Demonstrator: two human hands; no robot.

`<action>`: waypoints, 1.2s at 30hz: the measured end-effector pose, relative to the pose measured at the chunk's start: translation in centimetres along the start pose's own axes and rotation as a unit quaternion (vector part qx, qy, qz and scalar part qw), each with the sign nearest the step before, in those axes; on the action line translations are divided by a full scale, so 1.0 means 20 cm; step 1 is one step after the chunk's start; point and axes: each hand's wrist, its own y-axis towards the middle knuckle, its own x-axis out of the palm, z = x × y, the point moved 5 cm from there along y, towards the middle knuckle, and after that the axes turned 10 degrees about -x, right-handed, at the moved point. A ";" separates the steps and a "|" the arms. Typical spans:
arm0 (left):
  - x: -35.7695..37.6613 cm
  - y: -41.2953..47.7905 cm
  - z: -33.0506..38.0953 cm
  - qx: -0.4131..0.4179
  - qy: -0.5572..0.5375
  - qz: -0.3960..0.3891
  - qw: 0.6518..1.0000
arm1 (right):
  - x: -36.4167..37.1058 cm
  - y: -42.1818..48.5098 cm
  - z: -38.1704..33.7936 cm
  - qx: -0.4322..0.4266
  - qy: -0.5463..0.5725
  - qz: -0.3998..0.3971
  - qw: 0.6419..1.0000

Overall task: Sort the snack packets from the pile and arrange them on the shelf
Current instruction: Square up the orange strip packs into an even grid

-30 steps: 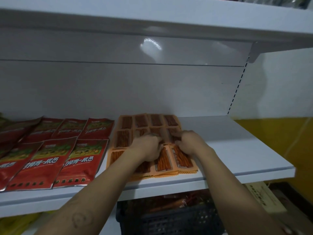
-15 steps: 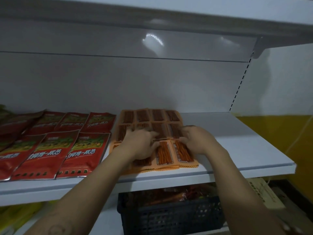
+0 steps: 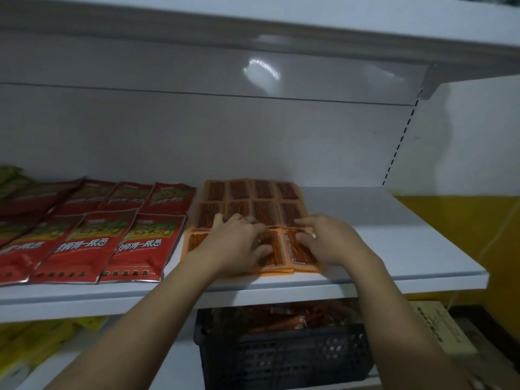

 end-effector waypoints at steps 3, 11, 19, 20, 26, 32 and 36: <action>-0.06 0.10 -0.03 -0.019 0.022 0.008 1.000 | -0.07 0.13 0.05 0.013 -0.015 -0.015 1.000; -0.08 0.46 -0.10 -0.043 0.030 -0.019 0.998 | -0.09 0.51 0.16 0.040 -0.021 -0.067 0.997; 0.03 0.85 -0.10 0.024 0.052 0.005 0.998 | 0.00 0.80 0.28 0.030 -0.046 -0.045 0.997; 0.04 0.88 -0.09 0.029 0.065 0.002 0.997 | 0.01 0.82 0.29 0.026 -0.047 -0.054 0.997; 0.10 0.94 -0.08 0.057 0.110 -0.041 0.991 | 0.05 0.88 0.33 0.026 -0.054 -0.086 0.994; 0.08 0.91 -0.09 0.057 0.109 -0.051 0.991 | 0.08 0.92 0.34 0.030 -0.062 -0.091 0.993; 0.08 0.89 -0.10 0.042 0.087 -0.054 0.994 | 0.07 0.89 0.31 0.020 -0.063 -0.069 0.995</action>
